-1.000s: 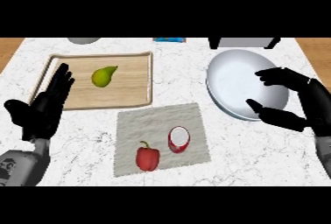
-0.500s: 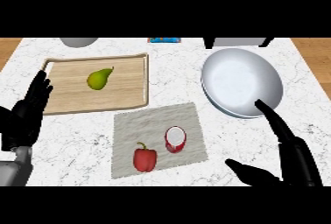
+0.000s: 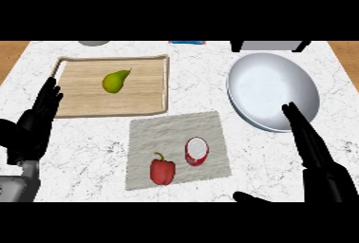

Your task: Pick the can from the placemat and place it in the bowl

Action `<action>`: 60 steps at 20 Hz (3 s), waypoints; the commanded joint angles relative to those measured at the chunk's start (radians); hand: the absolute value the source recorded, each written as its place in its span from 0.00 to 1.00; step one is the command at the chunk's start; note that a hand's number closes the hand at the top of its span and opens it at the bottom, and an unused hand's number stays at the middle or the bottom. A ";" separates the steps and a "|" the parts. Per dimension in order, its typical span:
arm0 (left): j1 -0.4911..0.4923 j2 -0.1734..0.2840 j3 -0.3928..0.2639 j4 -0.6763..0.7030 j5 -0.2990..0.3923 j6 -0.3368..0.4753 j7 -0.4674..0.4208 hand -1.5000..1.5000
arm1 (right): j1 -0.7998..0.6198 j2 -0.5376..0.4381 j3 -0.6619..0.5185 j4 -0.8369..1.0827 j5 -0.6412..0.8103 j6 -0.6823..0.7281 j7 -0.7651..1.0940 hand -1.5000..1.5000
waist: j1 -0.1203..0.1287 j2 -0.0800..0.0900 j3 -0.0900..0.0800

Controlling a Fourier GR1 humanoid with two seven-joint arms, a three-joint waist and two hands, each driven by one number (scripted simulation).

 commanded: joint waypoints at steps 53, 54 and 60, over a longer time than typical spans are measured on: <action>-0.023 -0.062 0.089 -0.034 -0.084 -0.079 0.054 0.50 | -0.261 0.352 0.021 0.728 -0.202 0.503 0.139 0.00 | 0.002 0.004 0.003; 0.000 -0.080 0.076 -0.036 -0.100 -0.063 0.038 0.50 | -0.287 0.324 -0.026 0.823 -0.198 0.481 0.054 0.00 | 0.006 0.005 0.003; -0.039 -0.085 0.104 -0.063 -0.094 -0.083 0.112 0.50 | -0.264 0.369 -0.066 0.869 -0.173 0.488 0.014 0.00 | 0.006 0.004 0.004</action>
